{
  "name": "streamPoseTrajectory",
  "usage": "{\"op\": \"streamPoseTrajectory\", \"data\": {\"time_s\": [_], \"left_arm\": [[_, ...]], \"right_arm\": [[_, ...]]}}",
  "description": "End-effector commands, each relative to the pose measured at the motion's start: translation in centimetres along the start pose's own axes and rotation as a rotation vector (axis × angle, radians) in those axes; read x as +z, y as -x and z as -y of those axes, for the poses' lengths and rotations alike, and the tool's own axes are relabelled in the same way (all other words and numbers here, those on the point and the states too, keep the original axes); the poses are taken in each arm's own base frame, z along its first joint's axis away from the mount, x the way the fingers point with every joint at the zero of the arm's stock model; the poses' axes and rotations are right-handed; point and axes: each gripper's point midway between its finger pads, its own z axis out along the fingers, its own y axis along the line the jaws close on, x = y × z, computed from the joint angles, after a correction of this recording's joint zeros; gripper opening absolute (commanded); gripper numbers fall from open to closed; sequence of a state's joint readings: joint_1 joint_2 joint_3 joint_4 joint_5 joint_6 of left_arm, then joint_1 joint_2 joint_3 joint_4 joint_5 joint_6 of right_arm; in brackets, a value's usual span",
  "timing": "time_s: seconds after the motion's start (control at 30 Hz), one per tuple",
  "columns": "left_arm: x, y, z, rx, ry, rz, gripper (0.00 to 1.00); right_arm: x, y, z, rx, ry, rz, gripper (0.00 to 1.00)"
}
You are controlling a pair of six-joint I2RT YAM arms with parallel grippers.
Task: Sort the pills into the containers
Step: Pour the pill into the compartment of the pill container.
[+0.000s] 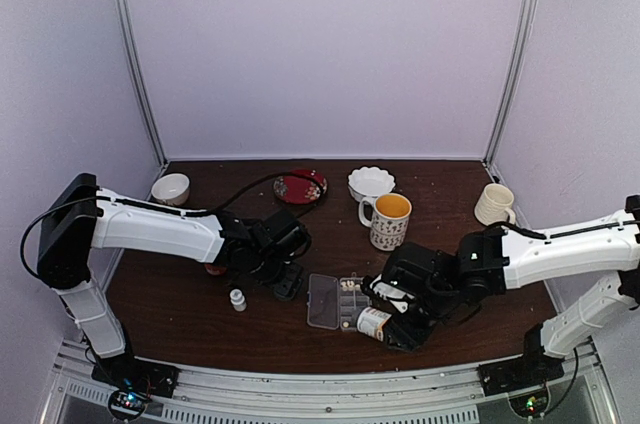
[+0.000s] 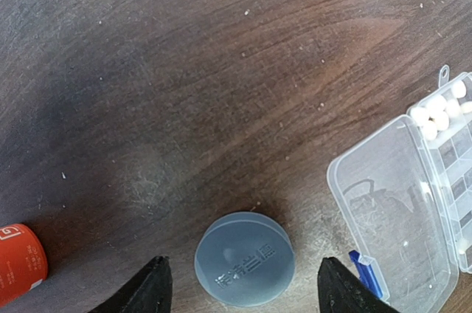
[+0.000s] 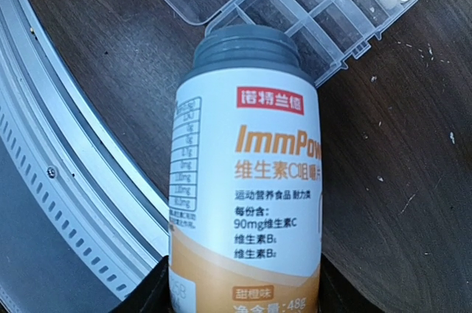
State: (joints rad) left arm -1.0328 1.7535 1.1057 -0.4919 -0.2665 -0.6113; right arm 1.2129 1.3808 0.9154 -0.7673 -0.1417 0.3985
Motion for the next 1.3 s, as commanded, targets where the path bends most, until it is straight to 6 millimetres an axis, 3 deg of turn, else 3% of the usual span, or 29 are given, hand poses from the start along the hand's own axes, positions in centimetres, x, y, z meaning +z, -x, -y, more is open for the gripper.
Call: {"op": "streamPoseTrajectory", "data": {"time_s": [0.0, 0.07, 0.17, 0.3, 0.37, 0.47, 0.6, 0.73, 0.8, 0.93, 1.03, 1.17, 1.27], "left_arm": [[-0.8, 1.2, 0.4, -0.006, -0.025, 0.03, 0.71], [-0.8, 1.1, 0.4, -0.003, -0.025, 0.03, 0.7], [-0.8, 1.1, 0.4, -0.004, -0.027, 0.03, 0.71], [-0.8, 1.0, 0.4, -0.003, -0.026, 0.028, 0.71], [-0.8, 0.9, 0.3, -0.003, -0.026, 0.027, 0.71], [-0.8, 1.0, 0.3, -0.008, -0.025, 0.029, 0.71], [-0.9, 1.1, 0.3, -0.008, -0.026, 0.034, 0.71], [-0.9, 1.1, 0.2, -0.009, -0.023, 0.036, 0.71], [-0.9, 1.0, 0.3, -0.005, -0.024, 0.034, 0.71], [-0.9, 1.0, 0.2, -0.006, -0.022, 0.033, 0.71], [-0.9, 1.1, 0.2, -0.007, -0.022, 0.035, 0.71], [-0.9, 1.3, 0.4, -0.002, -0.026, 0.036, 0.71], [-0.9, 1.2, 0.3, -0.001, -0.02, 0.034, 0.71]], "right_arm": [[-0.2, 0.8, -0.8, -0.013, 0.031, 0.009, 0.0], [-0.2, 1.5, -1.4, 0.01, 0.072, 0.071, 0.0], [0.4, 0.6, -0.2, -0.009, -0.014, -0.02, 0.0], [-0.3, 1.8, -1.2, 0.014, 0.053, 0.065, 0.0], [-0.1, 0.6, 0.0, -0.006, -0.028, -0.027, 0.0], [-0.4, 1.0, -0.9, -0.021, 0.021, -0.002, 0.0], [-0.2, 0.6, 0.2, -0.019, -0.046, -0.034, 0.0], [-0.2, 1.1, -0.3, -0.007, -0.014, 0.013, 0.0], [0.1, 0.1, 0.3, -0.027, -0.056, -0.06, 0.0], [-0.5, 1.3, -1.0, -0.01, 0.028, 0.024, 0.0], [-0.4, 0.5, 0.2, -0.023, -0.054, -0.046, 0.0], [-0.4, 1.1, -0.2, -0.013, -0.029, 0.004, 0.0], [0.0, 0.3, 0.4, -0.038, -0.073, -0.075, 0.0]]}}
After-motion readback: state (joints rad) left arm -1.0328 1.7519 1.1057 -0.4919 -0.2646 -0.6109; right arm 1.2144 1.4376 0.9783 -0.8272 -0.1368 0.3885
